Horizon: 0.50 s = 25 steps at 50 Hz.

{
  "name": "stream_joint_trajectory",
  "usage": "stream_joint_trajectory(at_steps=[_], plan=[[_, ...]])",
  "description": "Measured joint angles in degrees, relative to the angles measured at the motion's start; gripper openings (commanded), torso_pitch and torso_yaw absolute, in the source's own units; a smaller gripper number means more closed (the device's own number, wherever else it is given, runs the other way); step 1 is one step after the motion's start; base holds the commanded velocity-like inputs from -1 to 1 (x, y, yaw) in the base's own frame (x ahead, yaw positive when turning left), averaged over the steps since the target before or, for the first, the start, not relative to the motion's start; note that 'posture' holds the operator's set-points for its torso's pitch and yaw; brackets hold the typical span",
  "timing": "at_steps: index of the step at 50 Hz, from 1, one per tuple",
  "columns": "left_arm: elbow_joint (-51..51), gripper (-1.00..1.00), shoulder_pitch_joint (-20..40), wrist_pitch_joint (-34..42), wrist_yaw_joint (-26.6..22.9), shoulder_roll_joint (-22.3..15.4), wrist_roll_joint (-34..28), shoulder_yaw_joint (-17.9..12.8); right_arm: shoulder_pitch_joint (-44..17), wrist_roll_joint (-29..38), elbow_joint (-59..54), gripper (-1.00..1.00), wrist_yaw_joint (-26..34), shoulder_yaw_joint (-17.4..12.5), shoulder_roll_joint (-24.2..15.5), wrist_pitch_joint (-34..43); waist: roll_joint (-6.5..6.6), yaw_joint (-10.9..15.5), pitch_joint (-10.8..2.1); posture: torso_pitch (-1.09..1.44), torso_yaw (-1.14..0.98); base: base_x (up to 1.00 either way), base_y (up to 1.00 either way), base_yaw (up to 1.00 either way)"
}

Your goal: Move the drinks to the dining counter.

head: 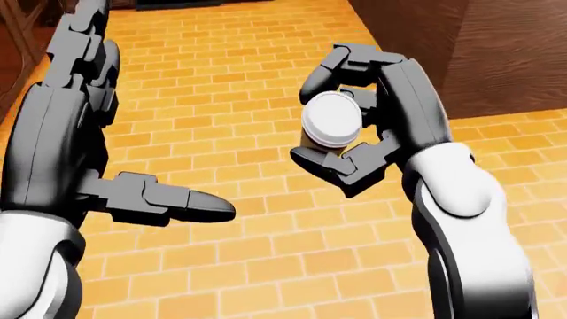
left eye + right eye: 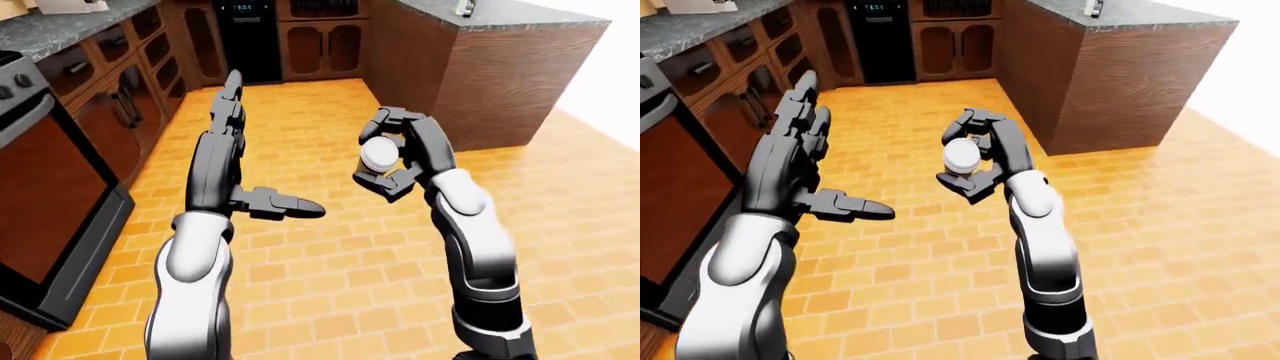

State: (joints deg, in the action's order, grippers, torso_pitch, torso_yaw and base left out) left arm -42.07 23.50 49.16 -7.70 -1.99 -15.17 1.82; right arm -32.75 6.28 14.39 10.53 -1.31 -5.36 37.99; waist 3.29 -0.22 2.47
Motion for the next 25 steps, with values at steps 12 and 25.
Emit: stream_joint_trajectory(at_steps=[12, 25], plan=[[0.20, 1.00, -1.10, -2.21, 0.04, 0.68, -0.19, 0.85, -0.10, -0.81, 1.46, -1.00, -0.95, -0.43, -0.38, -2.99, -5.80, -1.27, 1.13, 0.00, 0.00, 0.95, -0.52, 0.00], [0.73, 1.00, -1.50, -2.40, 0.08, 0.29, -0.49, 0.01, -0.17, -1.25, 0.93, -1.00, -1.36, 0.44, 0.14, -3.18, -0.87, 0.08, 1.80, 0.00, 0.00, 0.80, -0.54, 0.00]])
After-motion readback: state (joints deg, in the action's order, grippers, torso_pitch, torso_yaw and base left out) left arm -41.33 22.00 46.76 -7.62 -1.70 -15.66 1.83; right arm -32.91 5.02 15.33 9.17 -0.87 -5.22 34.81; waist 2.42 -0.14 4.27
